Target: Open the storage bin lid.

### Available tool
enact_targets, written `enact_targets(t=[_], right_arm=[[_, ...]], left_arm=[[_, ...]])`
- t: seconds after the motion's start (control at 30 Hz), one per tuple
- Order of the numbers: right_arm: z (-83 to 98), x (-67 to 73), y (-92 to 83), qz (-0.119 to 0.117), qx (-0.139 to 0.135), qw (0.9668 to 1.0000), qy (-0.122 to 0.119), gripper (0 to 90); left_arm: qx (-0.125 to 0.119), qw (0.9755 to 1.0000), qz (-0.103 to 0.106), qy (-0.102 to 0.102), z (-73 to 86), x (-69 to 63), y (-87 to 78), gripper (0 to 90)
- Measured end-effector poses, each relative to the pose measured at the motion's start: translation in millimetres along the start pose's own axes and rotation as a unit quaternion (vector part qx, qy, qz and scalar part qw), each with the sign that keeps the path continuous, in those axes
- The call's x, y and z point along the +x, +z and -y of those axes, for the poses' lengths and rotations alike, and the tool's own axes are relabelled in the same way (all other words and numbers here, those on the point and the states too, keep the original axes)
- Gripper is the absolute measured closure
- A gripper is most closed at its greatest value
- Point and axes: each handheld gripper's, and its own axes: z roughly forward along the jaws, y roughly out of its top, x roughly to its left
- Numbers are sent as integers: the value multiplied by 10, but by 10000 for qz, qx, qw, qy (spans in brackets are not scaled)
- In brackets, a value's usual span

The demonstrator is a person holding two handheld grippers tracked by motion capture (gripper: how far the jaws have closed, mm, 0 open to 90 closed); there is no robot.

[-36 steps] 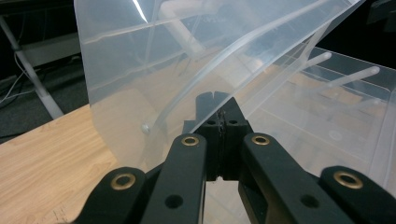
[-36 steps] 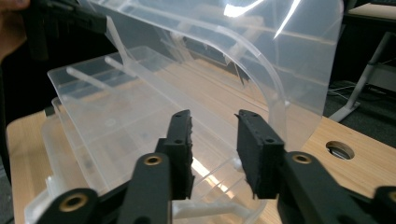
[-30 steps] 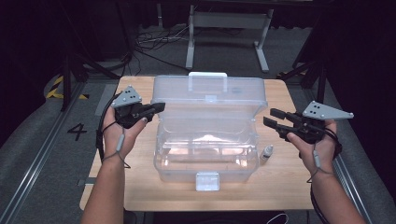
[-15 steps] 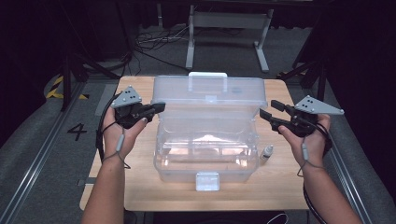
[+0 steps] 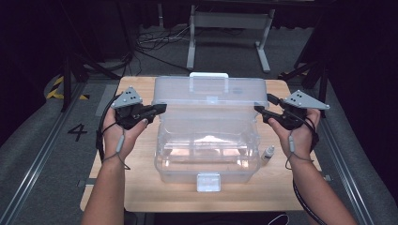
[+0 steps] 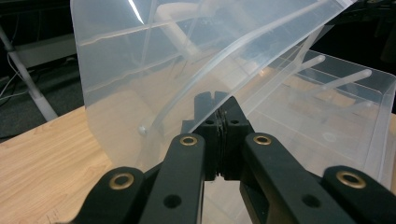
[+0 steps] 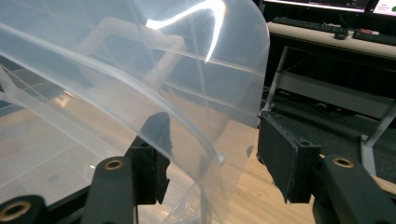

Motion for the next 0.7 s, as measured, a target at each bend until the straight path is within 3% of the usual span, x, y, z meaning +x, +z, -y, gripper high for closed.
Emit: enact_targets(t=[0.27, 0.5, 0.7], right_arm=[[6, 3, 54, 182, -58, 9998, -66, 486], [20, 1, 63, 120, -130, 9998, 39, 592], [-1, 7, 22, 144, -300, 9994, 39, 602]], left_arm=[[9, 10000, 4, 21, 0, -2, 1, 885], [88, 9999, 91, 61, 4, -15, 31, 889], [128, 9998, 99, 95, 4, -22, 53, 884]])
